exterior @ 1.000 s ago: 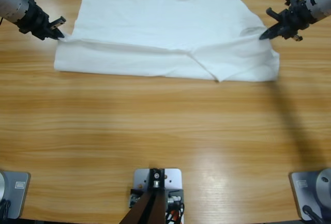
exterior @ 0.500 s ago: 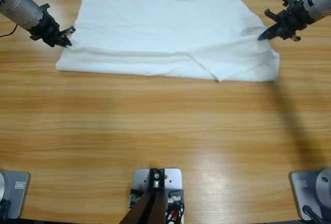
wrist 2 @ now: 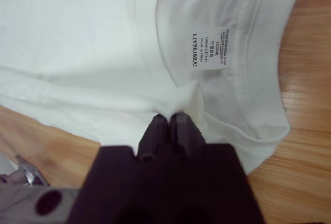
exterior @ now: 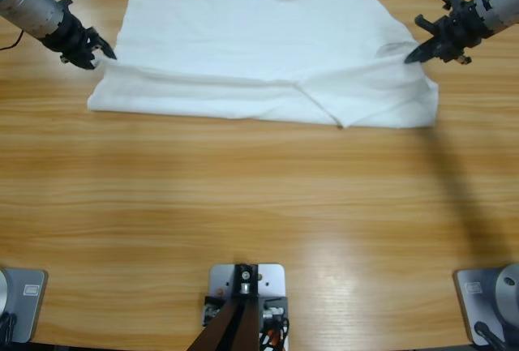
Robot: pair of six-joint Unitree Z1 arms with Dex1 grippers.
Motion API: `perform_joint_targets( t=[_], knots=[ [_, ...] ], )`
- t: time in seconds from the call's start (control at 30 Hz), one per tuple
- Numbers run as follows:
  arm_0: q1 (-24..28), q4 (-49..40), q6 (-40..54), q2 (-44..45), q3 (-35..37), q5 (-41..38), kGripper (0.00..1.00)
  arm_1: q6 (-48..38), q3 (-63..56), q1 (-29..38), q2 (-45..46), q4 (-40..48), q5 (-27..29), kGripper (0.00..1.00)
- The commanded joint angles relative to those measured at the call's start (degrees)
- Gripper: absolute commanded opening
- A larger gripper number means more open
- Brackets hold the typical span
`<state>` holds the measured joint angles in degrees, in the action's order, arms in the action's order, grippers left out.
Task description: Fold clothes
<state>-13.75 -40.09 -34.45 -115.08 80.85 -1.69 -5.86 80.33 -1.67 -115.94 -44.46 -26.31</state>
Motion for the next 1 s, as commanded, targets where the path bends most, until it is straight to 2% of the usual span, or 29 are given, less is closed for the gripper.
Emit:
perform_joint_targets(
  t=[0.03, 0.4, 0.5, 0.63, 0.7, 0.77, 1.0],
  knots=[
    [0.56, -0.53, 0.62, -0.69, 3.56, 0.89, 0.911, 0.76, -0.75, 0.26, 0.13, -0.75, 3.19, 0.994],
    [0.46, -0.6, 1.92, 6.18, 0.87, 1.25, 0.899, 0.59, -0.89, 0.26, 6.37, -1.98, 4.84, 0.996],
    [-0.12, -0.6, 1.72, 9.38, -4.26, 1.0, 0.899, 0.03, -2.69, 0.26, 9.17, -2.0, 3.81, 0.996],
    [-3.78, -0.06, -0.1, 11.0, -13.75, 0.7, 0.896, -0.5, -7.03, 0.35, 9.33, -1.16, 2.56, 0.991],
    [-5.53, 1.1, -1.65, 11.37, -16.83, 0.7, 0.8, -0.55, -8.84, 0.35, 9.45, -0.65, 2.28, 0.991],
    [-5.87, 3.56, -3.95, 11.49, -19.87, 0.72, 0.775, -0.55, -9.91, 0.35, 9.89, -0.49, 2.22, 0.996],
    [-2.21, 6.02, -5.36, 11.28, -21.56, 0.63, 0.775, -0.43, -12.64, 0.35, 11.0, 0.32, 2.14, 1.0]
  ],
)
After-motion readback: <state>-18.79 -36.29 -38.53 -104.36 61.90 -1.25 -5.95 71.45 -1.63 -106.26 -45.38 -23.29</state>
